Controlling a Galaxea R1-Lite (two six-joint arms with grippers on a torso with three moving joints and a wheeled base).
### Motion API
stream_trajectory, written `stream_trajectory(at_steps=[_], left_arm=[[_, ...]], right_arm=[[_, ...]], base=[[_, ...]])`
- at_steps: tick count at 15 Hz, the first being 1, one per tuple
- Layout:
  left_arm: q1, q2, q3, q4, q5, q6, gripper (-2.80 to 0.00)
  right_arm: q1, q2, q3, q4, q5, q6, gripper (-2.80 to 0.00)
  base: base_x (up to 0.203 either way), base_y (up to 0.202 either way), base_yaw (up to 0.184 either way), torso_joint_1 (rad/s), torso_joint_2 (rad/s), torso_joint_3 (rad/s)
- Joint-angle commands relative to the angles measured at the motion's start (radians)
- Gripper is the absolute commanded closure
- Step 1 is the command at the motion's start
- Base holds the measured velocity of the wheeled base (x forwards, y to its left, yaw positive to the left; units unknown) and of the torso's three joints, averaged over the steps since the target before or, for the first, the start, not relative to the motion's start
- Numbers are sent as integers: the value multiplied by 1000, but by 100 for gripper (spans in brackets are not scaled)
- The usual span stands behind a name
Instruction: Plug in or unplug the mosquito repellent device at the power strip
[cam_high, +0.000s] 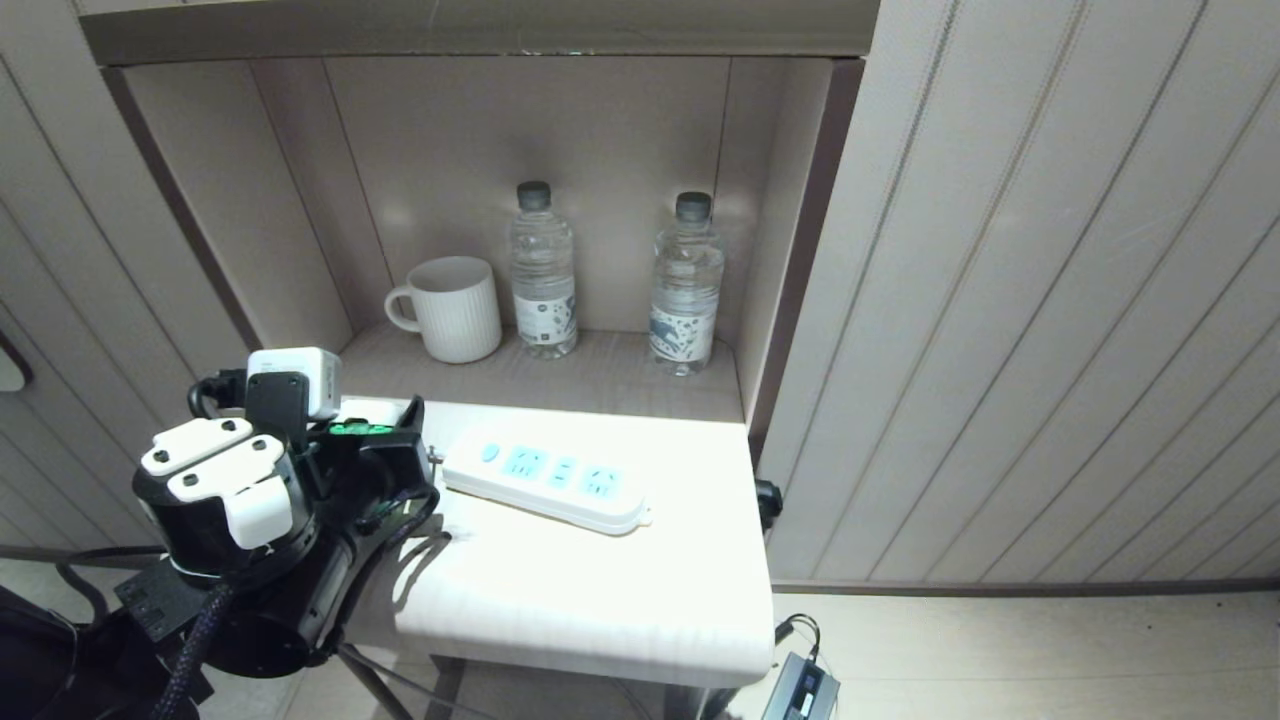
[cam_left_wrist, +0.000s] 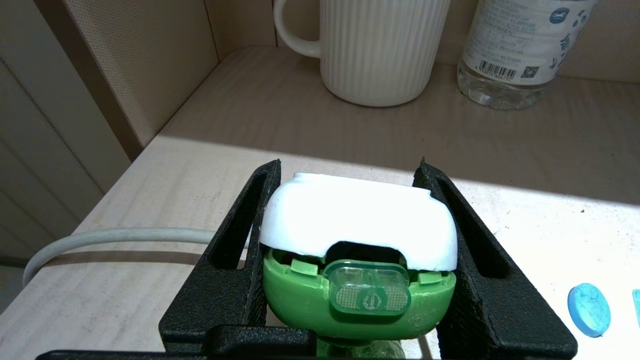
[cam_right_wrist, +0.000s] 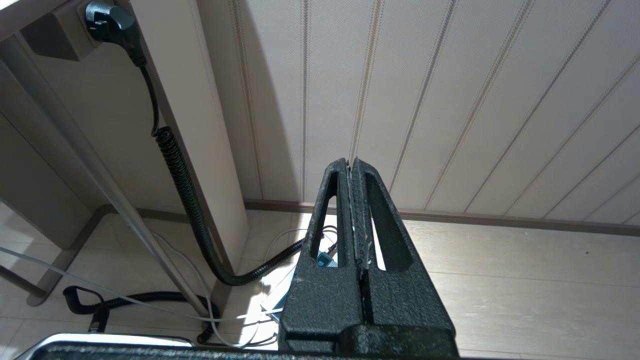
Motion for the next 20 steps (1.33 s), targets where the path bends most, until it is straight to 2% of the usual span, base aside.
stream_trajectory(at_steps=[1, 6, 7, 10, 12, 16, 20], left_arm=[[8, 4, -8, -4, -7, 8, 0], [12, -3, -29, 26, -22, 10, 0], [18, -22, -47, 80, -35, 12, 0], [31, -101, -145, 397, -92, 15, 0], [44, -132, -205, 556, -115, 16, 0], [86, -143, -257, 624, -155, 17, 0], [90, -134, -276, 621, -162, 16, 0]], right_arm=[[0, 0, 0, 0, 0, 0, 0], [0, 0, 0, 0, 0, 0, 0], [0, 0, 0, 0, 0, 0, 0], [0, 0, 0, 0, 0, 0, 0], [0, 0, 0, 0, 0, 0, 0], [0, 0, 0, 0, 0, 0, 0], [0, 0, 0, 0, 0, 0, 0]], base=[[0, 0, 0, 0, 0, 0], [0, 0, 0, 0, 0, 0], [0, 0, 0, 0, 0, 0], [0, 0, 0, 0, 0, 0], [0, 0, 0, 0, 0, 0], [0, 0, 0, 0, 0, 0], [0, 0, 0, 0, 0, 0]])
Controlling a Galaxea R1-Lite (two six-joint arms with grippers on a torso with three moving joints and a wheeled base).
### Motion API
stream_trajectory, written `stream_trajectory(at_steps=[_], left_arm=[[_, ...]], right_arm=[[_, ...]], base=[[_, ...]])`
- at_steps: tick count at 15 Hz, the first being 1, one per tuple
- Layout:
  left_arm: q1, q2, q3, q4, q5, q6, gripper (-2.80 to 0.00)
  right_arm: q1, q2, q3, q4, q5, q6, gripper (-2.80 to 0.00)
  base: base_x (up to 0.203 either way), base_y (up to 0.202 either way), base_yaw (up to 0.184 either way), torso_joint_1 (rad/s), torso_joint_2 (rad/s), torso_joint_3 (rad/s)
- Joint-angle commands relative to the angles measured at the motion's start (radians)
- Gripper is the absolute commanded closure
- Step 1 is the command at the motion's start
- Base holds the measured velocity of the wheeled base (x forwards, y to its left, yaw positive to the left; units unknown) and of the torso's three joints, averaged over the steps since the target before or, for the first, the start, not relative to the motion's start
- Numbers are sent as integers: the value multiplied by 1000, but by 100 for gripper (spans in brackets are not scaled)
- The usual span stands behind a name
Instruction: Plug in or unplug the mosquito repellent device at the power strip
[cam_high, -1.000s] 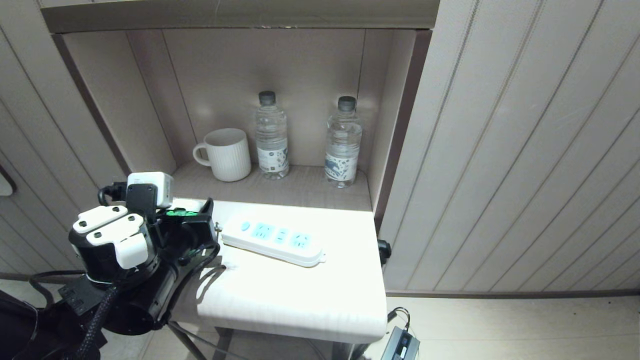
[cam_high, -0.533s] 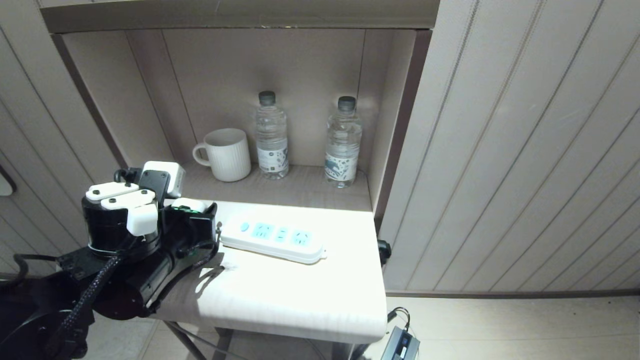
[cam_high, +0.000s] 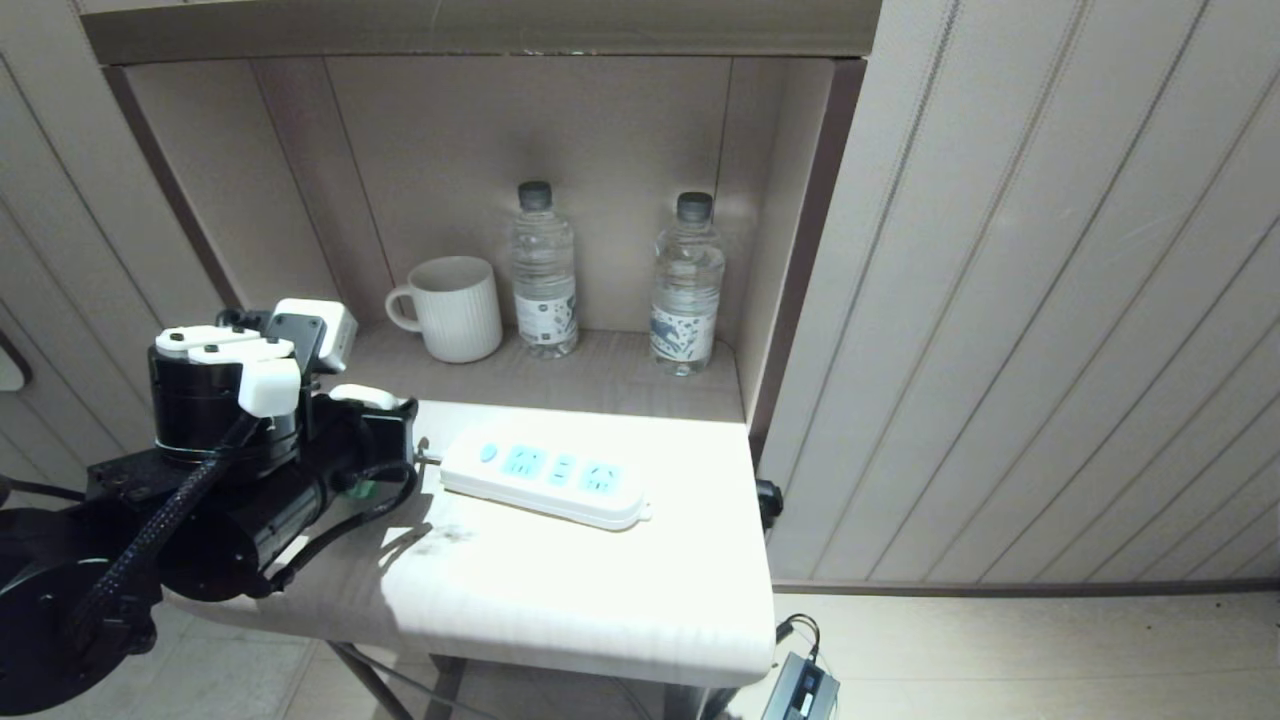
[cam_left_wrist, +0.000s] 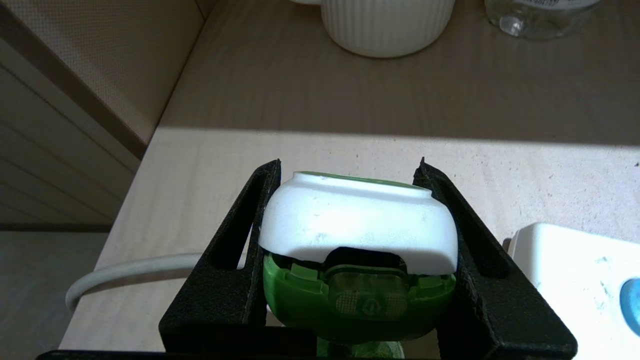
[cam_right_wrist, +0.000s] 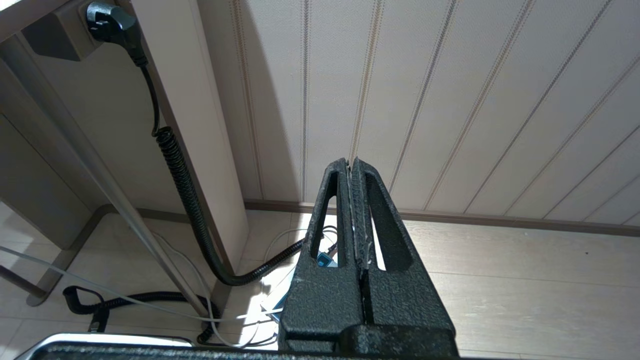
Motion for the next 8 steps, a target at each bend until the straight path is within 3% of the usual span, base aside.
stream_trajectory(at_steps=[1, 8], left_arm=[[5, 1, -14, -12, 3, -1, 0], [17, 38, -39, -11, 2, -1, 0]], right_arm=[[1, 1, 0, 0, 0, 0, 0], [1, 1, 0, 0, 2, 0, 0]], base=[[0, 0, 0, 0, 0, 0], [0, 0, 0, 0, 0, 0]])
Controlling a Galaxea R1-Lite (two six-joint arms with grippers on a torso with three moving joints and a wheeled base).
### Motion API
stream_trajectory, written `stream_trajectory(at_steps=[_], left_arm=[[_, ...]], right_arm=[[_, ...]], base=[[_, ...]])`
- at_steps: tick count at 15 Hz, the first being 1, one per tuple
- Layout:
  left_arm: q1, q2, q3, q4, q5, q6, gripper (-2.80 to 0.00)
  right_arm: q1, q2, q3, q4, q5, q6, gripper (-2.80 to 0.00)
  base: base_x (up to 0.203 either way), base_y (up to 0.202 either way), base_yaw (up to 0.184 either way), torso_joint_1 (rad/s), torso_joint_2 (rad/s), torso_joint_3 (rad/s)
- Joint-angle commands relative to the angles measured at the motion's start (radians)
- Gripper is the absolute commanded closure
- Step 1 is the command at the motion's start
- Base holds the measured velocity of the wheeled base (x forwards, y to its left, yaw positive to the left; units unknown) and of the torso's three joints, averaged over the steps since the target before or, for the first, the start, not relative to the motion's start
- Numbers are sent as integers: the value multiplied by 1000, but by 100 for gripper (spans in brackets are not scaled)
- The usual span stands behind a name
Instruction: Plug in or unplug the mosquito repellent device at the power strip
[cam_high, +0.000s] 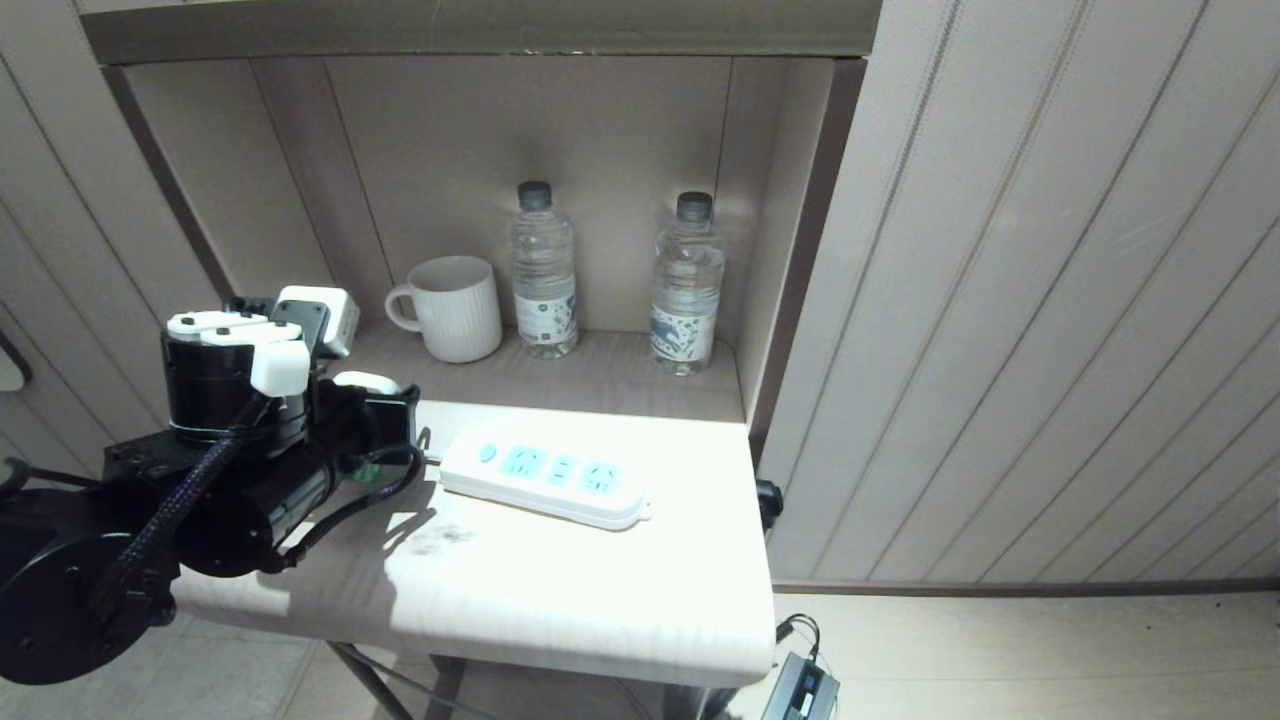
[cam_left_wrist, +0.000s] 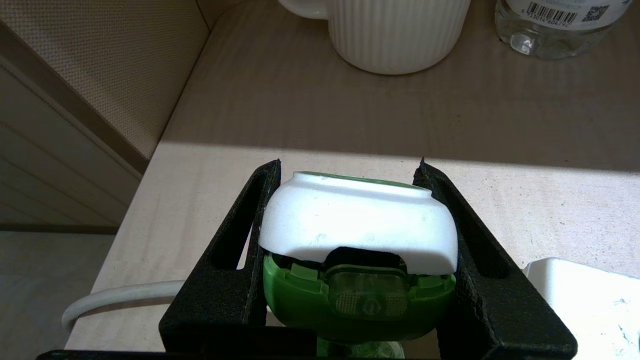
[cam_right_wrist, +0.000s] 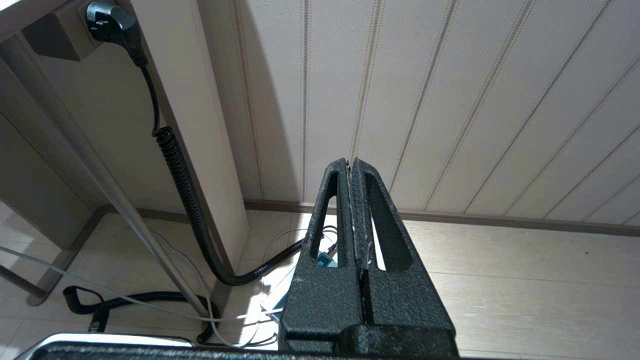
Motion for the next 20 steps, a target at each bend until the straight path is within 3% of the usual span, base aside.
stream_trajectory(at_steps=[1, 14, 15, 20], left_arm=[[1, 9, 3, -4, 3, 0, 0], [7, 12, 23, -18, -8, -2, 0], [7, 12, 23, -18, -8, -2, -280], [7, 5, 21, -18, -8, 0, -280]], right_arm=[[0, 1, 0, 0, -1, 0, 0], [-1, 1, 0, 0, -1, 0, 0], [0, 1, 0, 0, -1, 0, 0], [0, 1, 0, 0, -1, 0, 0]], base=[[0, 0, 0, 0, 0, 0], [0, 0, 0, 0, 0, 0], [0, 0, 0, 0, 0, 0], [0, 0, 0, 0, 0, 0]])
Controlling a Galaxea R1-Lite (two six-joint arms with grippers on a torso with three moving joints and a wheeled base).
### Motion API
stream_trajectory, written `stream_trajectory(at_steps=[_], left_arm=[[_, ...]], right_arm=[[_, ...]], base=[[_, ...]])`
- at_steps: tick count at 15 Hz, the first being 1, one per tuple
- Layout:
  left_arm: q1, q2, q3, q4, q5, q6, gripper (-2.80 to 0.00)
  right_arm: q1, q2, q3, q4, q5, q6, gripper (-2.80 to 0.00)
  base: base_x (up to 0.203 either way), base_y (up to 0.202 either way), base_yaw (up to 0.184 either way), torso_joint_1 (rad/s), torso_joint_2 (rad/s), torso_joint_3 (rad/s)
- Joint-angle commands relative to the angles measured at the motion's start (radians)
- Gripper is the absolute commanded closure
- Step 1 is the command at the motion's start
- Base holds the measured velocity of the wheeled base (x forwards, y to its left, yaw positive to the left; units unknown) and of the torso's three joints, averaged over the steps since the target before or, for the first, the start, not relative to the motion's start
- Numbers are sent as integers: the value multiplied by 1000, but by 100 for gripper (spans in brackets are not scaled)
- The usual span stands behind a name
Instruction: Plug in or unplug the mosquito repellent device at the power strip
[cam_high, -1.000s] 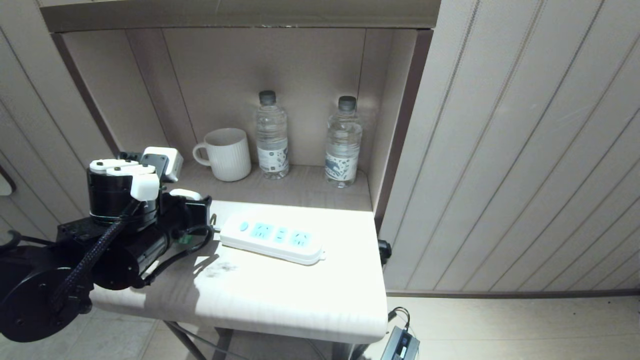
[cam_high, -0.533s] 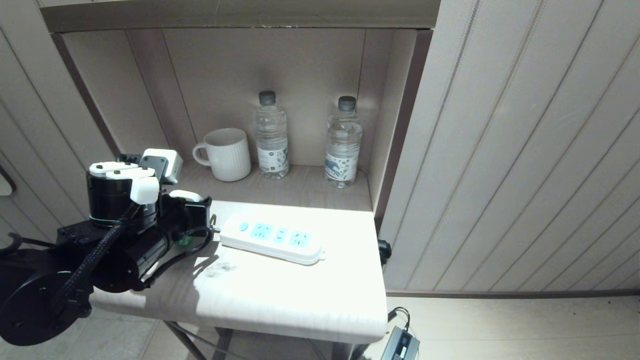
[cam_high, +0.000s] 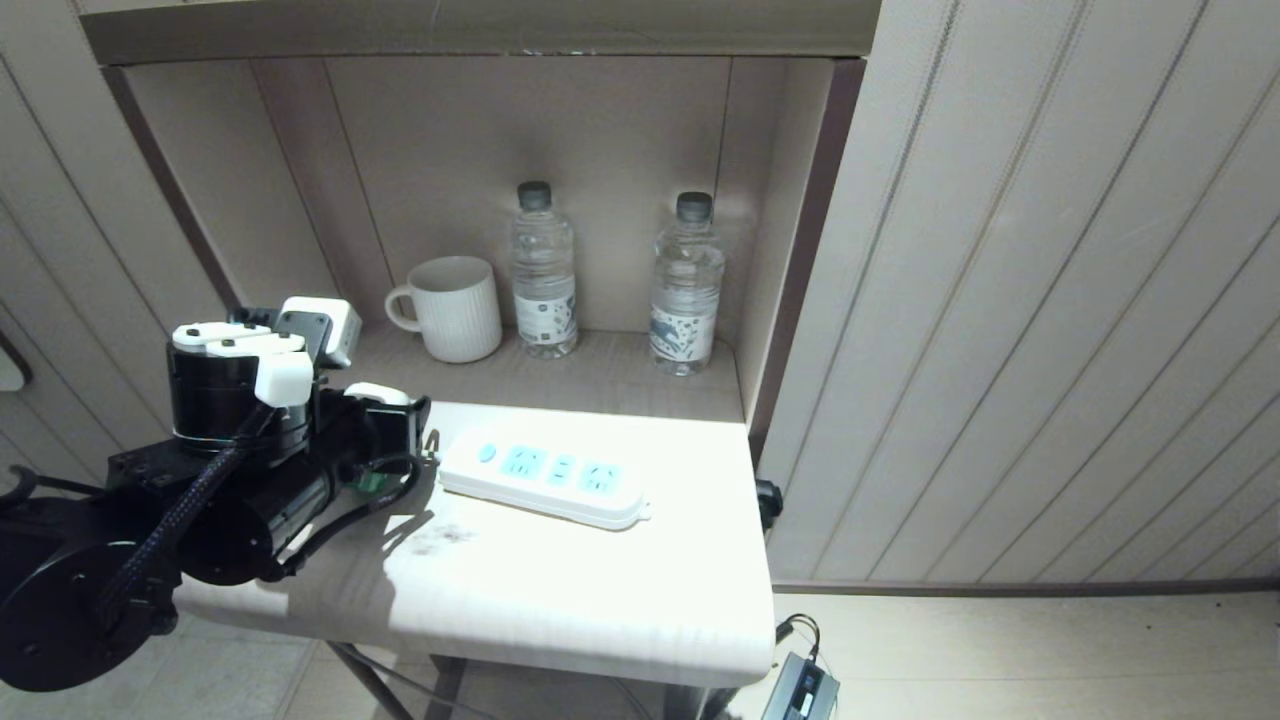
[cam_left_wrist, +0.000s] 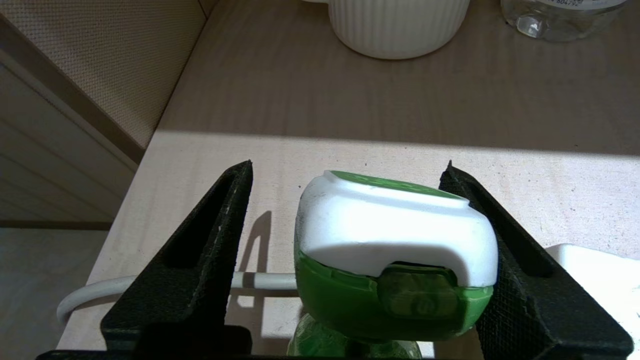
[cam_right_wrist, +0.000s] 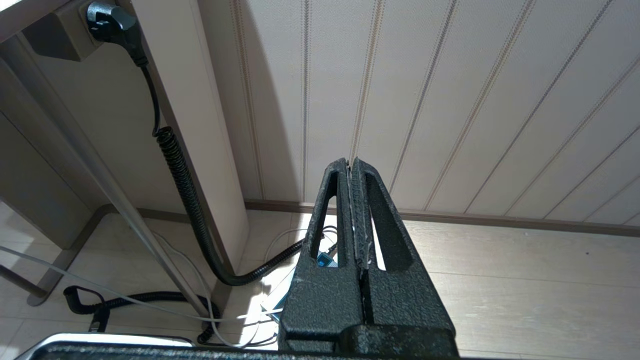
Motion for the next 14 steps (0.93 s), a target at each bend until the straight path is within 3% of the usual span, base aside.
stream_trajectory(at_steps=[1, 14], left_arm=[[0, -4, -1, -6, 3, -1, -280], [-2, -182, 13, 18, 5, 37, -280]], right_arm=[[1, 1, 0, 0, 0, 0, 0], [1, 1, 0, 0, 0, 0, 0]], base=[[0, 0, 0, 0, 0, 0], [0, 0, 0, 0, 0, 0]])
